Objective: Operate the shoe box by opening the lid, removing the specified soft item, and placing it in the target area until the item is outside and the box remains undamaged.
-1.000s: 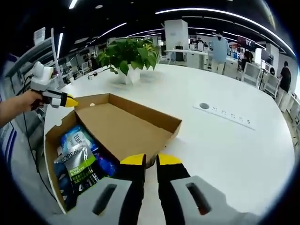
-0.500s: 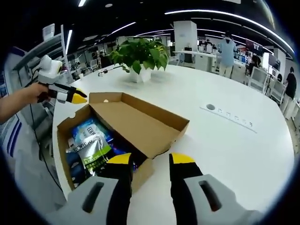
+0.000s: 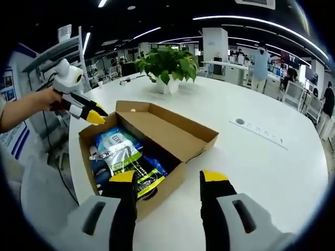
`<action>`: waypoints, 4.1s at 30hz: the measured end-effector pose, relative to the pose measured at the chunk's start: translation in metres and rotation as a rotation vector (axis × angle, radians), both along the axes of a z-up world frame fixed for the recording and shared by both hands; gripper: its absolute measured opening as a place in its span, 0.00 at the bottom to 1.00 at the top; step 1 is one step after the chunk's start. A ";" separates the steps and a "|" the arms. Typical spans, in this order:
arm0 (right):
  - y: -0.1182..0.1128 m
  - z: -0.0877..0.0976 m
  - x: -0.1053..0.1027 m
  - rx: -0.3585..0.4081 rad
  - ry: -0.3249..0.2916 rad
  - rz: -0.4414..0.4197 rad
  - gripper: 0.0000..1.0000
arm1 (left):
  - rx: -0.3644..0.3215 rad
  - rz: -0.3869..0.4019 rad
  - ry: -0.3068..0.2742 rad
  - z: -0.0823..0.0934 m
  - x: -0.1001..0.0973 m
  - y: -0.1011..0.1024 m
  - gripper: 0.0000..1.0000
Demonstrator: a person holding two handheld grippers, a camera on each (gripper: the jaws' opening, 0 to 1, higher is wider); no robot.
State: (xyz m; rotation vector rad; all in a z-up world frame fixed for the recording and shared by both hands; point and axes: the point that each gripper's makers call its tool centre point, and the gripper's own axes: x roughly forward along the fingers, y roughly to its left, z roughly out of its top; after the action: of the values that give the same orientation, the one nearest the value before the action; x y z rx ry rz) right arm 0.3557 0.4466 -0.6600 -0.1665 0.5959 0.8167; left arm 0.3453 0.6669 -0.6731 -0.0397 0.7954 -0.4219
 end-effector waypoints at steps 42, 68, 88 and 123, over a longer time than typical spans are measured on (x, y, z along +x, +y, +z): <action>-0.029 0.000 -0.067 0.004 -0.015 -0.015 0.64 | -0.358 -0.009 0.358 -0.056 -0.049 -0.061 0.21; 0.013 -0.005 -0.073 0.087 0.053 0.041 0.57 | -0.444 0.023 0.299 -0.038 -0.047 -0.057 0.00; 0.063 -0.020 -0.059 0.129 0.153 0.101 0.44 | -0.440 0.083 0.237 -0.031 -0.046 -0.029 0.00; 0.097 -0.061 -0.029 0.014 0.305 0.133 0.36 | -0.440 0.110 0.148 -0.026 -0.044 -0.015 0.00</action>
State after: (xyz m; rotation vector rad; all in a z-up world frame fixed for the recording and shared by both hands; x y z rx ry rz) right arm 0.3268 0.5439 -0.7210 -0.0698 0.8724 0.9840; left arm 0.3011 0.6517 -0.6988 -0.5276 0.8285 -0.4868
